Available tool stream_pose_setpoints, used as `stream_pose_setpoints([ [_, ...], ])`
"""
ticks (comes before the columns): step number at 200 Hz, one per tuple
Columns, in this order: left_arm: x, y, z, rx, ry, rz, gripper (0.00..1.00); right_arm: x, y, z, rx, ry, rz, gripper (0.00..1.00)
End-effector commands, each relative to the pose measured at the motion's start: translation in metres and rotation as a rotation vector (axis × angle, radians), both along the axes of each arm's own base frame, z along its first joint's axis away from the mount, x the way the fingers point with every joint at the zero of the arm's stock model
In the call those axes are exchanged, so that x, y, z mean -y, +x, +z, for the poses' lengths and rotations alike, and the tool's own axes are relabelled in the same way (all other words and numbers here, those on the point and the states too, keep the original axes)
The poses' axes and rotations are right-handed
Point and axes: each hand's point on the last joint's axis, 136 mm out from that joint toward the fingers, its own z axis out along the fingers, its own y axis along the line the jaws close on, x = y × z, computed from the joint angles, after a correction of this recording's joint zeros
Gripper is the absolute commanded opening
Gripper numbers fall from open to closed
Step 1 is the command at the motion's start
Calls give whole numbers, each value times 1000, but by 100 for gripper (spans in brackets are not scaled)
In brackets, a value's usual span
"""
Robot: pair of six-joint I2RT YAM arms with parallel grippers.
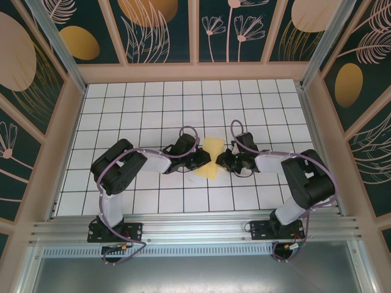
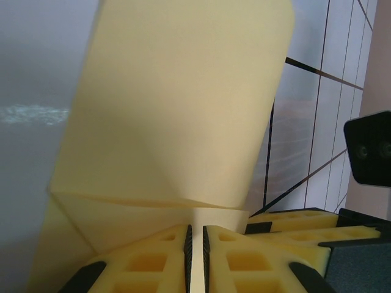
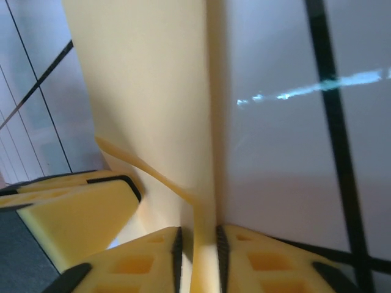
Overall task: Fold a paper plane with a square sheet of paper (pick it up from the middle)
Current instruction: Turn over the paper at the center of the table.
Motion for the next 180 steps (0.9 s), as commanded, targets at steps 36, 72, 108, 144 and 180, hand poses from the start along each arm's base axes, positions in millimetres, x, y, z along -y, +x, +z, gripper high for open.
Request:
stream_pose_setpoints([
  [36,2,8,6,23,-2,14,16,-9,14,8,36,20,-6,28],
  [72,0,8,6,24,6,22,16,-13,13,11,49,49,12,30],
  [108,0,10,7,28,5,33,16,-14,9,10,66,64,32,25],
  [144,0,12,12,34,-5,43,16,-16,7,8,72,90,44,23],
  [180,-1,13,14,37,-8,51,16,-18,8,6,72,92,54,19],
])
